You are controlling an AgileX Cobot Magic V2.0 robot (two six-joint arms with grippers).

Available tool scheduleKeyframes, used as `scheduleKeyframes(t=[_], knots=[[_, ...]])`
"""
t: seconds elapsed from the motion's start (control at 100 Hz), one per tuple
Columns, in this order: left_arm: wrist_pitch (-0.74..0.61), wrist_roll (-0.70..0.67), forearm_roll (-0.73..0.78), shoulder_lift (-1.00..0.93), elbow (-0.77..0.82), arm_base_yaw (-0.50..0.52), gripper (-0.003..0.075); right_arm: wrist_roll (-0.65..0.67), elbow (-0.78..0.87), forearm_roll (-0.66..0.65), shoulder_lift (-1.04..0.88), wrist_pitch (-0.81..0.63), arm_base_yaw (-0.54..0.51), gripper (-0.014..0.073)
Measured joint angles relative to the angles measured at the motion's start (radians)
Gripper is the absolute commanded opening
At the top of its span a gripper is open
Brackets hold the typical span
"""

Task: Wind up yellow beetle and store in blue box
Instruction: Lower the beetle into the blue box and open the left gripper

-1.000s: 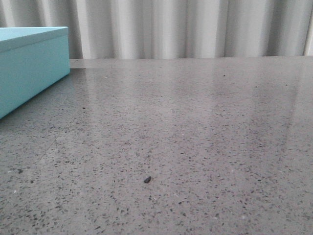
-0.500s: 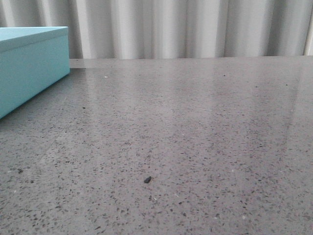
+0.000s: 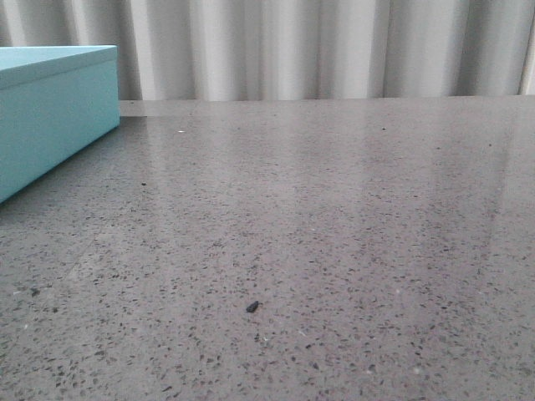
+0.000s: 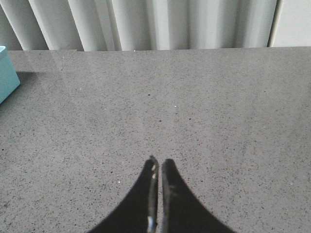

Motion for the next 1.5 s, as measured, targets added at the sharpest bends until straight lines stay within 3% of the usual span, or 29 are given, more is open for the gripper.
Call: scheduleKeyframes(t=[0.14,0.3,0.64,0.93,1.19,1.5], knots=[[-0.002,0.000,-0.002,0.000,0.000,0.000,0.0409,0.000,0.000,0.000,0.000,0.000,0.000,-0.0061],[-0.002,-0.002,-0.014,0.000,0.000,0.000,0.0302,0.000,0.000,0.000,0.000,0.000,0.000,-0.0061],[-0.002,-0.006,-0.147,-0.087,0.000,0.000,-0.0020,0.000,0.000,-0.005,-0.004,0.000,0.000,-0.0061],[0.002,-0.008,-0.174,-0.239,0.000,0.000,-0.0021,0.000,0.020,-0.073,-0.052,-0.015,0.000,-0.0061],[0.006,0.055,-0.282,-0.392,0.028,0.000,-0.0021,0.000,0.161,-0.078,-0.120,-0.069,0.000,-0.0061],[-0.050,0.102,-0.315,-0.635,0.203,0.000,-0.0021,0.000,0.372,-0.078,-0.187,-0.316,0.000,-0.0061]])
